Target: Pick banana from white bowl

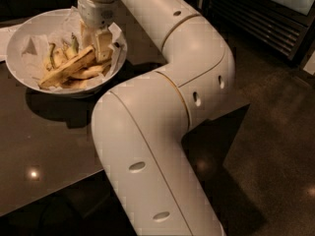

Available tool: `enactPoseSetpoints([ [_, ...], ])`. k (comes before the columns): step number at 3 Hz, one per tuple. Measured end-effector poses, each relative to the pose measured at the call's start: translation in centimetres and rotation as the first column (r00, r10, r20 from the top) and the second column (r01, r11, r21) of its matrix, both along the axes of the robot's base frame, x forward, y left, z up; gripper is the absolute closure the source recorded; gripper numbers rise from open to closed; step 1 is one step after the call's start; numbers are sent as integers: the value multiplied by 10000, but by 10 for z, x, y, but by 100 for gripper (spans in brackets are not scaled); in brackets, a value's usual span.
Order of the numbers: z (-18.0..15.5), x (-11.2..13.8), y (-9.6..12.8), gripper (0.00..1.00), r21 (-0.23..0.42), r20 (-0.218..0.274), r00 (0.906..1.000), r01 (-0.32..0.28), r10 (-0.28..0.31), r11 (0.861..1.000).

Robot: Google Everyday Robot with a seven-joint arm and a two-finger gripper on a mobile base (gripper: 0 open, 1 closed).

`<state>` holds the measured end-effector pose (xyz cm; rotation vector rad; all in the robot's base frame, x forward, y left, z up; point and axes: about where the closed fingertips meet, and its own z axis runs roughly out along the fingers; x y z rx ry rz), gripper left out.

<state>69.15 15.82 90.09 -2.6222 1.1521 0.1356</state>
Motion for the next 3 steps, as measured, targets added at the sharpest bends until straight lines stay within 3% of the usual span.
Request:
enactPoseSetpoints([
  [1, 3, 3, -7, 100, 410, -298, 9979, 582, -570, 9975],
  [2, 3, 4, -6, 100, 411, -296, 9979, 585, -574, 9974],
  [3, 9, 12, -2, 100, 796, 52, 9973, 727, -733, 9942],
])
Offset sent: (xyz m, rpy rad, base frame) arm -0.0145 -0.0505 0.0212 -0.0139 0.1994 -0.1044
